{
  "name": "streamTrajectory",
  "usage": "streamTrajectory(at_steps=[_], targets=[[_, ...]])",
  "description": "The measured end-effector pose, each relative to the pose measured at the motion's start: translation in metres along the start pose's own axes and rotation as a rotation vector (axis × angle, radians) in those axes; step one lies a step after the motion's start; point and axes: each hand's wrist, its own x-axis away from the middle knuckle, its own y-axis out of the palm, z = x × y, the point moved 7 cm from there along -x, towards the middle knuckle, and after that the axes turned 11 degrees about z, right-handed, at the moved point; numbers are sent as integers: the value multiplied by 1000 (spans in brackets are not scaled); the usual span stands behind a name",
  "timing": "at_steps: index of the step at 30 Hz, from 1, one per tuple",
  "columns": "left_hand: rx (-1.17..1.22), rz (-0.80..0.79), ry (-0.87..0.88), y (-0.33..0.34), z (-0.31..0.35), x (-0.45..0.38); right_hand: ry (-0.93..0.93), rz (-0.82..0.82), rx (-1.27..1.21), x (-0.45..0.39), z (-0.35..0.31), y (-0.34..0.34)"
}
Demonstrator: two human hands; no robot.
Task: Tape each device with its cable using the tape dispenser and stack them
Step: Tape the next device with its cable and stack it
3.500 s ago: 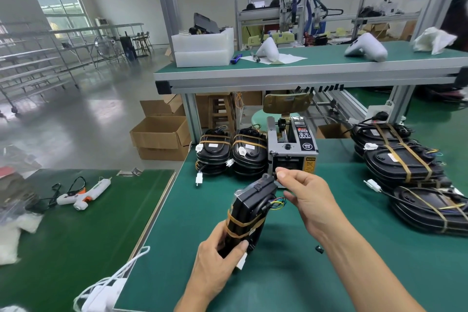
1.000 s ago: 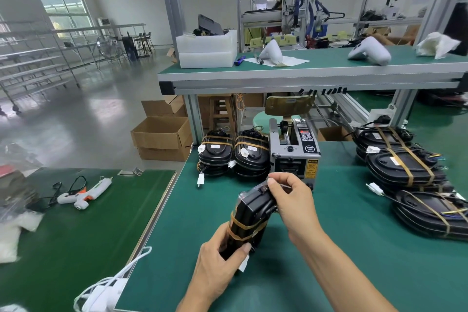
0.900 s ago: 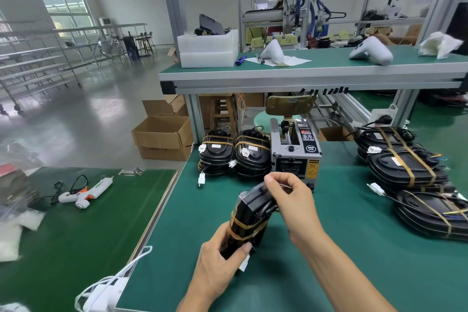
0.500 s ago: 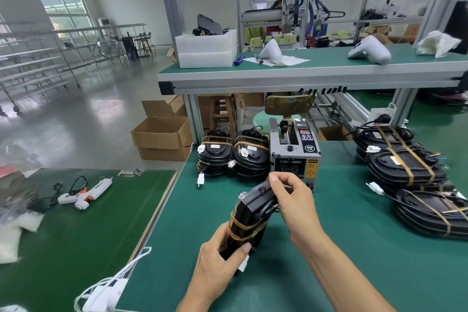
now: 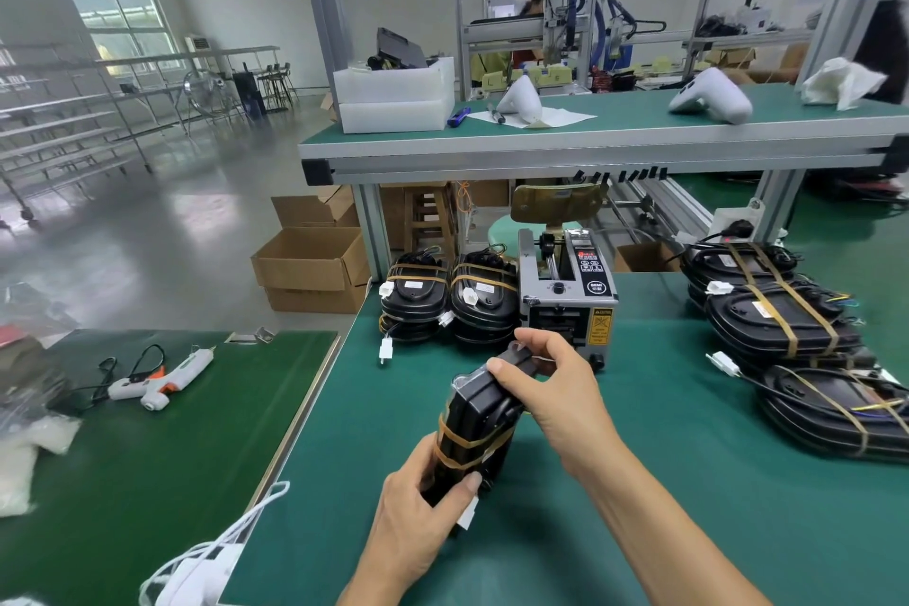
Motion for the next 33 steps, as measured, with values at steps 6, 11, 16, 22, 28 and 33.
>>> streamTrajectory(at_steps=[6,11,16,22,28,33], targets=[[-5,-1,-2,0,2,0,64,42,-26,-3,4,-2],[18,1,-23,0,1,1,141,0,-145,-6,14,-2],[86,40,-60,-1,2,0,278,-70,-202,6,38,-11],[240,137,-195,-7,0,-3,99,-120,253,66,88,-30],[482,260,-448,-13,-9,-16,-270,-140,515,84,88,-21],[616,327,-456,-11,30,-67,-299,-115,518,83,84,-21]])
